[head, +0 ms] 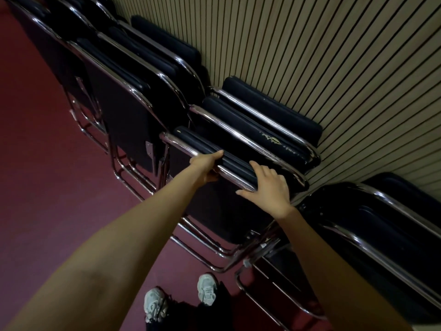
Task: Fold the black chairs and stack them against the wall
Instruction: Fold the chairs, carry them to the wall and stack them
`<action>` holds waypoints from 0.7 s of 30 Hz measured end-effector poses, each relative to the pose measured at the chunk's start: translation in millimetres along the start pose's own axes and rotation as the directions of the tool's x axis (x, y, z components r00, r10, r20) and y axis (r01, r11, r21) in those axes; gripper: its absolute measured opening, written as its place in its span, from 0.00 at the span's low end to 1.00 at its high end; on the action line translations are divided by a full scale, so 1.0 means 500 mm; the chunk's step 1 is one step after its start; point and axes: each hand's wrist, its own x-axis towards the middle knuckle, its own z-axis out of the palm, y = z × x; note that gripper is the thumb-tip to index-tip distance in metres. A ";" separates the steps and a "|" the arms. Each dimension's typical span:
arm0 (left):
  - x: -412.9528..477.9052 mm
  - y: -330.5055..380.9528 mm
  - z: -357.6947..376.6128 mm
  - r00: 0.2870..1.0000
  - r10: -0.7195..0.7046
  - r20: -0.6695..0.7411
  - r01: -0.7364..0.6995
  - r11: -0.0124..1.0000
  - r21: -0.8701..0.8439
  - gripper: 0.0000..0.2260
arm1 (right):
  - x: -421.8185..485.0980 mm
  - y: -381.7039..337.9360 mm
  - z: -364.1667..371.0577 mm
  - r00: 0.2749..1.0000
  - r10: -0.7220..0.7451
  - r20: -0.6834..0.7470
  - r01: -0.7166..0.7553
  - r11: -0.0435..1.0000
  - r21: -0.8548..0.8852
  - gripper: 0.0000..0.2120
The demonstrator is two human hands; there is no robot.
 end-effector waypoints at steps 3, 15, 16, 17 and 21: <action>-0.011 -0.016 -0.020 0.999 0.034 -0.002 -0.034 0.999 -0.018 0.05 | -0.003 -0.010 -0.011 0.996 0.009 0.093 -0.013 0.999 0.040 0.50; -0.034 0.016 -0.098 0.998 -0.019 -0.052 0.003 0.953 -0.302 0.07 | -0.002 -0.062 -0.026 0.989 0.083 0.125 -0.081 0.996 -0.020 0.45; -0.027 0.023 -0.105 0.997 -0.020 -0.074 -0.005 0.948 -0.318 0.09 | 0.003 -0.069 -0.028 0.988 0.075 0.133 -0.071 0.997 -0.036 0.44; -0.016 0.028 -0.111 0.996 -0.018 -0.089 -0.012 0.945 -0.326 0.09 | 0.006 -0.074 -0.029 0.989 0.069 0.133 -0.064 0.997 -0.039 0.42; 0.015 0.038 -0.131 0.997 -0.038 -0.062 0.021 0.969 -0.248 0.09 | 0.001 -0.073 -0.027 0.995 0.082 0.065 -0.083 0.996 0.024 0.34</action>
